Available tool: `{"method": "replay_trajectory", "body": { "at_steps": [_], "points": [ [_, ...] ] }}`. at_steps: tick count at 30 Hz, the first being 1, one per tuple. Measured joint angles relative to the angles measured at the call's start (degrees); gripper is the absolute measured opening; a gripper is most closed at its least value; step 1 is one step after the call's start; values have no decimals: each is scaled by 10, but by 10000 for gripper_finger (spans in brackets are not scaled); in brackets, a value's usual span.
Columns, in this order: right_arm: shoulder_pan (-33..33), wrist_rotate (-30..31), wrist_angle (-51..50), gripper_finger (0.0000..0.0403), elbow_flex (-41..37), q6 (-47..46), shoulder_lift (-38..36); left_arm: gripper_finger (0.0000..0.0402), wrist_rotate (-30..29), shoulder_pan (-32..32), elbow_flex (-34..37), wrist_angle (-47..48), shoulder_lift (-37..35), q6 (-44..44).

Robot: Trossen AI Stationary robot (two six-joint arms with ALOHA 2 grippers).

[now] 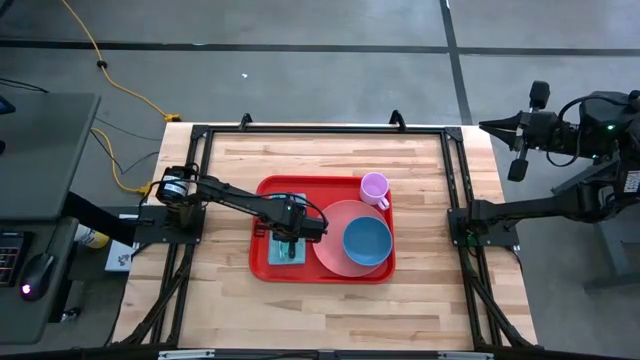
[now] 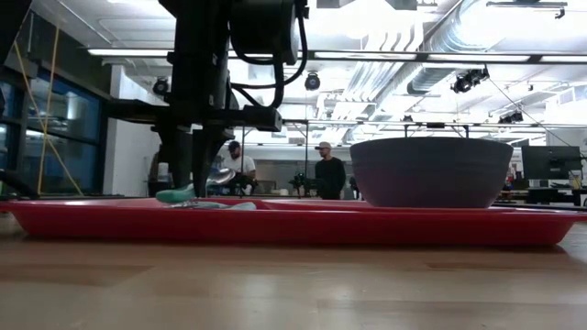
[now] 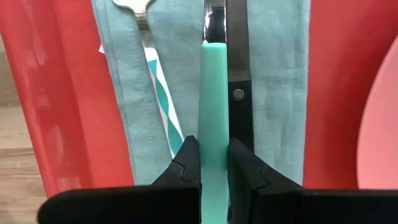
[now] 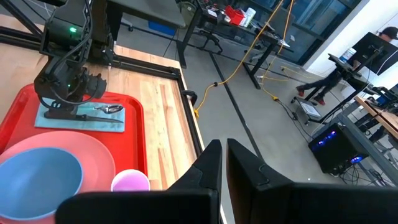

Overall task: Set up tray
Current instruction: Put the green spoon on the blue napkin to the middle of the blue fork and black knife

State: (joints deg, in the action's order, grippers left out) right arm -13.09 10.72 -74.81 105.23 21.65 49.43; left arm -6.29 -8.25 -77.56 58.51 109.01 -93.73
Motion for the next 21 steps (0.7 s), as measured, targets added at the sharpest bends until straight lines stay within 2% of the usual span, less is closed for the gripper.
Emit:
{"method": "replay_trajectory", "body": {
  "at_steps": [21],
  "points": [
    [0,0,-4,0,0,-2,-4,59,7,0,-1,-23,24,-6]
  ]
}}
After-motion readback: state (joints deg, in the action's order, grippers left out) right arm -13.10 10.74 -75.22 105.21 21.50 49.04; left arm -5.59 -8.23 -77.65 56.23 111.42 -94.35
